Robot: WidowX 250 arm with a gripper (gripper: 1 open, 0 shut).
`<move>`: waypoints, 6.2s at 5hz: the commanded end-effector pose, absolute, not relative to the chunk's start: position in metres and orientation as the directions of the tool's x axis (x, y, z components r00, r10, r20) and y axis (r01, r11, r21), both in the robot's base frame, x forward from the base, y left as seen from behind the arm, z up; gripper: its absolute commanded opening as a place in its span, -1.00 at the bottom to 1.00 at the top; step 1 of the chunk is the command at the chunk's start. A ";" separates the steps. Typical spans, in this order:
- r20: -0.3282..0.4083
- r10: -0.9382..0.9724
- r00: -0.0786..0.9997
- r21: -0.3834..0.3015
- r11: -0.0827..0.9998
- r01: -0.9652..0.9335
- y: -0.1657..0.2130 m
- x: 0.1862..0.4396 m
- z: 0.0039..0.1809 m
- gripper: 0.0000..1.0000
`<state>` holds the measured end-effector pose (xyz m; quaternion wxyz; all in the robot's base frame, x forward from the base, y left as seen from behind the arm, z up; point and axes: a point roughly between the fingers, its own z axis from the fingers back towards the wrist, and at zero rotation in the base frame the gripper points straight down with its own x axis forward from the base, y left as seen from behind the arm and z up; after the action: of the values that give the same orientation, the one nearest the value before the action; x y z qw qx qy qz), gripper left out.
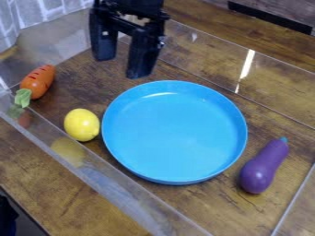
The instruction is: Remove the purple eggplant from the blue tray and put it on the table
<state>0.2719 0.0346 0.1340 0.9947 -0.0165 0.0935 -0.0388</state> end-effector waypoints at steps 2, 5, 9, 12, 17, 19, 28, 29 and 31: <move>-0.112 -0.141 0.984 -0.030 0.990 0.138 0.043 0.287 0.140 1.00; -0.101 -0.104 0.989 -0.032 0.994 0.101 0.031 0.317 0.138 1.00; -0.163 -0.035 0.986 -0.086 0.996 0.021 0.015 0.309 0.124 1.00; -0.201 -0.137 0.970 -0.091 0.988 0.121 0.031 0.311 0.111 1.00; -0.132 -0.204 0.970 -0.110 0.976 0.190 -0.097 0.350 0.084 1.00; -0.103 -0.301 0.948 -0.111 0.951 0.290 -0.118 0.336 0.097 1.00; -0.043 -0.317 0.947 -0.163 0.938 0.306 -0.134 0.342 0.060 -1.00; -0.034 -0.339 0.940 -0.167 0.929 0.329 -0.140 0.345 0.059 -1.00; -0.037 -0.373 0.927 -0.143 0.920 0.364 -0.151 0.356 0.068 -1.00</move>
<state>0.3499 -0.1415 0.0448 0.9801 -0.0634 0.0668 -0.1760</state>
